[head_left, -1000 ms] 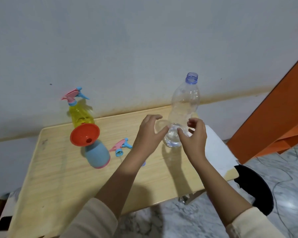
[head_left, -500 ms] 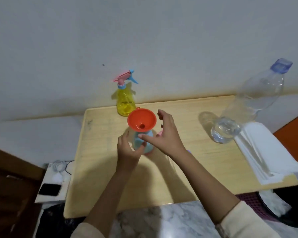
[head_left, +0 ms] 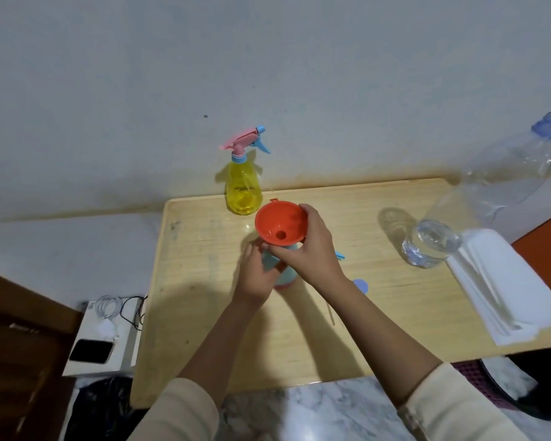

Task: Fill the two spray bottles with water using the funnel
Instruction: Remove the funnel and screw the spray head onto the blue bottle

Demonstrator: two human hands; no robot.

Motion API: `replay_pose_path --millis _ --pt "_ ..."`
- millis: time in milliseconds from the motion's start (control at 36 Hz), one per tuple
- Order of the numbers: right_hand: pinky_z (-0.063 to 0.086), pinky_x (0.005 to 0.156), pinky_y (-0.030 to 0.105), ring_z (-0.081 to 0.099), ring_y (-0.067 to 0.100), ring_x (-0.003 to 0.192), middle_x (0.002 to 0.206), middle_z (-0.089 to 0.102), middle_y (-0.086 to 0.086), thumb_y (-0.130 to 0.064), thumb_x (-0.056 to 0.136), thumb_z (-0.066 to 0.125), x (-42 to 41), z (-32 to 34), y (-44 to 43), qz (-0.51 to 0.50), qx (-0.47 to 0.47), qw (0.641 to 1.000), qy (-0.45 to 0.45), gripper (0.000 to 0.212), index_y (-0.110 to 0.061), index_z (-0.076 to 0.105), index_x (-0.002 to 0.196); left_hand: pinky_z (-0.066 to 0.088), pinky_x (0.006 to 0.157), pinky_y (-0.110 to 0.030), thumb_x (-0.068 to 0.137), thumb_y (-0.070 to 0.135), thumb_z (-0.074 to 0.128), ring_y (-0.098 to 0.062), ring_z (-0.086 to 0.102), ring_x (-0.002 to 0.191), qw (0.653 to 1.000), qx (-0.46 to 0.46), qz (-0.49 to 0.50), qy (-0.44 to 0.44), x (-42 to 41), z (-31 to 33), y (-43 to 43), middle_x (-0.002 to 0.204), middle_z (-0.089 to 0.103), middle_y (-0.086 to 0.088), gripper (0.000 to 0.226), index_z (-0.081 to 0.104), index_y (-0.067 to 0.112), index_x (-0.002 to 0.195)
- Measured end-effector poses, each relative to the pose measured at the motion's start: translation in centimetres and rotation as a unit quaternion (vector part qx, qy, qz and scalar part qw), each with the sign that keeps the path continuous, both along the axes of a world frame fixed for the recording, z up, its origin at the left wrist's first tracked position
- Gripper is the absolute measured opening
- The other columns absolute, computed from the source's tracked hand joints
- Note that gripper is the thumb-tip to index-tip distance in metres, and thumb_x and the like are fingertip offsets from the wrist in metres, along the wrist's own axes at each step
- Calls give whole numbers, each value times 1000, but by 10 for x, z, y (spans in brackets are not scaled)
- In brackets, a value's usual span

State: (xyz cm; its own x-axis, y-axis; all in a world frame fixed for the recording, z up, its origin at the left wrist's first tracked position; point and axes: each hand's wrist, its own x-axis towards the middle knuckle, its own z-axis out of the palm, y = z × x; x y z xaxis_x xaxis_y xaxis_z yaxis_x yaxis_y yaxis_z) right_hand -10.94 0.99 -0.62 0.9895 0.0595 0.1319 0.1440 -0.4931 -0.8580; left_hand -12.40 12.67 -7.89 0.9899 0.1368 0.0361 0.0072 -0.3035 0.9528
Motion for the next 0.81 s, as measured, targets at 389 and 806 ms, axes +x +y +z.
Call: replay_pose_path --millis 389,806 --pt "43 71 -1 50 11 107 120 48 -3 -19 62 87 29 27 -62 -95 110 989 -15 80 -16 43 129 48 99 -38 65 57 68 -8 53 114 1000 -2 7 23 -3 -9 2 121 52 16 72 51 26 129" --pt "37 98 36 40 32 126 137 36 18 -15 61 86 47 -72 -154 -149 -107 970 157 100 -5 27 141 49 75 -9 61 57 67 -9 52 113 1000 -24 13 -1 -1 -11 -2 119 49 16 71 50 30 124"
